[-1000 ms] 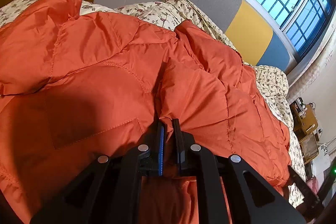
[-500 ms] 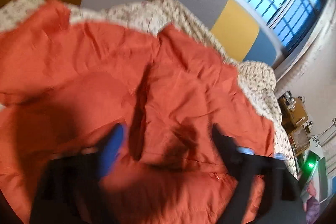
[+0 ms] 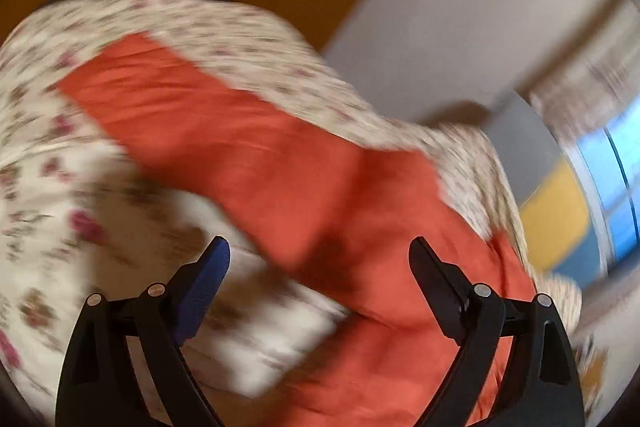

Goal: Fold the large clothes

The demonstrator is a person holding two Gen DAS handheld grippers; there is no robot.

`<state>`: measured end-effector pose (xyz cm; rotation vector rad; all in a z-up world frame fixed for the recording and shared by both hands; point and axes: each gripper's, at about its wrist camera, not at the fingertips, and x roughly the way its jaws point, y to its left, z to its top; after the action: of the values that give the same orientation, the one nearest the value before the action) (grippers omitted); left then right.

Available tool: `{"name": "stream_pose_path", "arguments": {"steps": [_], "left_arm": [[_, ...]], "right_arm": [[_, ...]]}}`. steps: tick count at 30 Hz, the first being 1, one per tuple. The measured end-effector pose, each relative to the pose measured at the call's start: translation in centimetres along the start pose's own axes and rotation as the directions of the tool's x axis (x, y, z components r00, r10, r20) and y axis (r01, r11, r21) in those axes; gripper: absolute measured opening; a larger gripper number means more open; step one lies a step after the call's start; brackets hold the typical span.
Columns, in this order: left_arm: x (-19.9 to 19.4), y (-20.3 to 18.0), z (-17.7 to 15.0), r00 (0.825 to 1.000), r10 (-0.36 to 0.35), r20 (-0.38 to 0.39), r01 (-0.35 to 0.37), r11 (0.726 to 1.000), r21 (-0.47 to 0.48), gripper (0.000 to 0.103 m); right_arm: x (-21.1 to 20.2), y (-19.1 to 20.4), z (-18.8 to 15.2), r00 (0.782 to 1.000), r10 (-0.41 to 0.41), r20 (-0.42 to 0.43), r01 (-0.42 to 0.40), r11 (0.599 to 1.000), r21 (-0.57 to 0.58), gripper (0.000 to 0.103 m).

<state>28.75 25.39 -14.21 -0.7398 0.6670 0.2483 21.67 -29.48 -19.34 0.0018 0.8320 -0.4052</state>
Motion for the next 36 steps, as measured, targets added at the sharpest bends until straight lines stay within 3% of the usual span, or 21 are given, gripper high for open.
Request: {"name": "stream_pose_path", "arguments": {"steps": [2, 5, 10, 14, 16, 18, 19, 24, 31, 36], "left_arm": [[0.1, 2.5, 1.3, 1.0, 0.028, 0.006, -0.028, 0.997, -0.073, 0.079], [0.6, 6.2, 3.2, 0.998, 0.065, 0.004, -0.063, 0.983, -0.17, 0.072], [2.0, 9.3, 4.9, 0.995, 0.094, 0.022, -0.085, 0.963, -0.257, 0.071], [3.3, 9.4, 5.9, 0.993, 0.105, 0.05, -0.091, 0.967, -0.237, 0.071], [3.8, 9.6, 6.4, 0.991, 0.118, 0.06, -0.101, 0.967, -0.234, 0.058], [4.2, 10.3, 6.7, 0.986, 0.155, 0.06, -0.134, 0.957, -0.258, 0.031], [4.4, 10.6, 6.9, 0.986, 0.151, 0.065, -0.129, 0.955, -0.266, 0.028], [4.2, 9.6, 6.8, 0.981, 0.169, 0.093, -0.151, 0.973, -0.175, 0.011], [1.3, 6.7, 7.0, 0.952, 0.218, 0.215, -0.2, 0.974, -0.104, 0.008], [-2.3, 1.6, 6.2, 0.919, 0.167, 0.356, -0.198, 0.979, 0.052, 0.008]], "right_arm": [[0.0, 0.0, 0.0, 1.0, -0.007, 0.002, 0.007, 1.0, -0.004, 0.061], [0.0, 0.0, 0.0, 1.0, -0.013, 0.001, 0.013, 1.0, -0.001, 0.064], [0.0, -0.1, 0.0, 1.0, -0.019, 0.003, 0.019, 1.0, -0.005, 0.064], [0.1, 0.1, -0.1, 1.0, -0.029, 0.006, 0.029, 1.0, -0.013, 0.064], [0.1, 0.2, -0.1, 0.999, -0.032, 0.007, 0.032, 0.999, -0.016, 0.064], [0.1, 0.3, -0.1, 0.999, -0.034, 0.008, 0.034, 0.999, -0.017, 0.064], [0.1, 0.3, -0.1, 0.999, -0.034, 0.008, 0.034, 0.999, -0.017, 0.064], [0.2, 0.4, -0.1, 0.999, -0.043, 0.01, 0.043, 0.999, -0.024, 0.064], [0.0, 0.8, -0.1, 0.998, -0.055, 0.012, 0.055, 0.998, -0.033, 0.065], [0.0, 0.9, -0.1, 0.998, -0.061, 0.013, 0.062, 0.998, -0.033, 0.066]]}}
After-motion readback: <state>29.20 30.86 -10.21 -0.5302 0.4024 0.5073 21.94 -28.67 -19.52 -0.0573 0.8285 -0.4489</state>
